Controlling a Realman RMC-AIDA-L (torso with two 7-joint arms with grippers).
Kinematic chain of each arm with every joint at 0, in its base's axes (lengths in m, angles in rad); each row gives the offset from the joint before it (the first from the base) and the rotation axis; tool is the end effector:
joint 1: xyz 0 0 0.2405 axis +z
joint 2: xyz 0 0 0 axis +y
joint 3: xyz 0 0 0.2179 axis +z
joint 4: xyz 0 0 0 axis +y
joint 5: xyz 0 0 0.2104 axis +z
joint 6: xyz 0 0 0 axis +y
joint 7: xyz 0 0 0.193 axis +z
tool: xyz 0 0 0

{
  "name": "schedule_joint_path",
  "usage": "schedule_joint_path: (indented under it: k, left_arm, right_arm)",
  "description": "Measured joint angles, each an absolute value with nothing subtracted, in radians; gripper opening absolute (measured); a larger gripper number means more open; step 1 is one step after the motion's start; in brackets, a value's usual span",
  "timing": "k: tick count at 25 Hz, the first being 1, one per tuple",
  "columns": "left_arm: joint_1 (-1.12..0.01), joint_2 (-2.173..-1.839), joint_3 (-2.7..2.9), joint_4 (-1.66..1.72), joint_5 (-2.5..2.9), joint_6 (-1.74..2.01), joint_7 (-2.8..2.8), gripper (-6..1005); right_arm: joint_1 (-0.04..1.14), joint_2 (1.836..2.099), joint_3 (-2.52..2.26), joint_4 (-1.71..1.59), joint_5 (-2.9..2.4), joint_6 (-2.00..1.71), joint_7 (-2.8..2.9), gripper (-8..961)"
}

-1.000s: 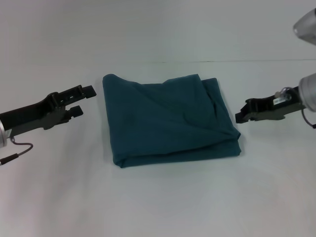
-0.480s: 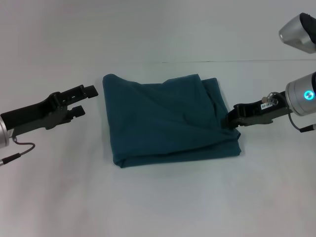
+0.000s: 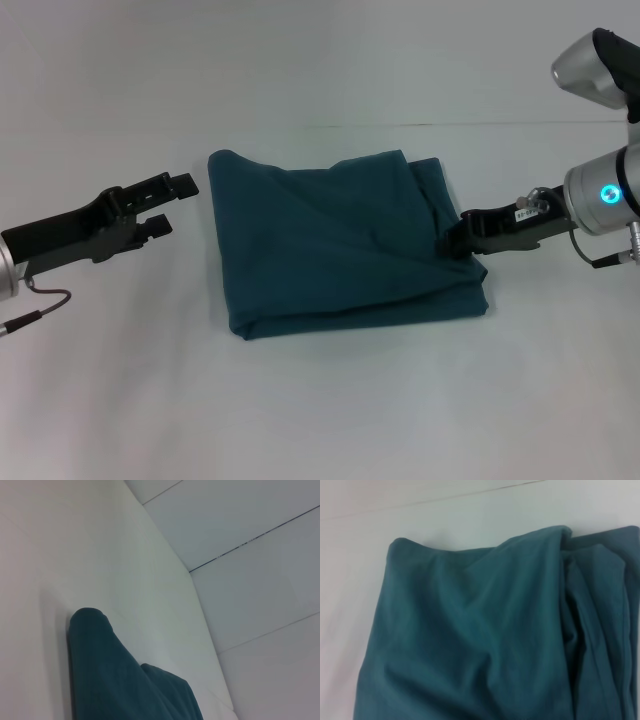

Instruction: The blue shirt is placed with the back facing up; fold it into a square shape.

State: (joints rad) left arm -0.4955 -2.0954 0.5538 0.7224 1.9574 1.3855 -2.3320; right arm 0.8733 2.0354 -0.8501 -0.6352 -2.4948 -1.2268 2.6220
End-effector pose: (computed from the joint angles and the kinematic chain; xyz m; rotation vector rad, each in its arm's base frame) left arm -0.2442 0.3670 0.0155 -1.9650 -1.8430 -1.0150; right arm 0.2048 0.4115 -0.0410 -2.2535 1.6613 0.0716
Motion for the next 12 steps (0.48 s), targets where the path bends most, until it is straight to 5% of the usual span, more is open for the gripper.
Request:
schedule_joint_path:
  k: [12]
  left_arm:
    - [-0.492, -2.095, 0.554, 0.722, 1.957, 1.382, -2.332, 949]
  right_arm:
    - [0.877, 2.044, -0.88, -0.623, -2.498, -1.201, 2.63, 204]
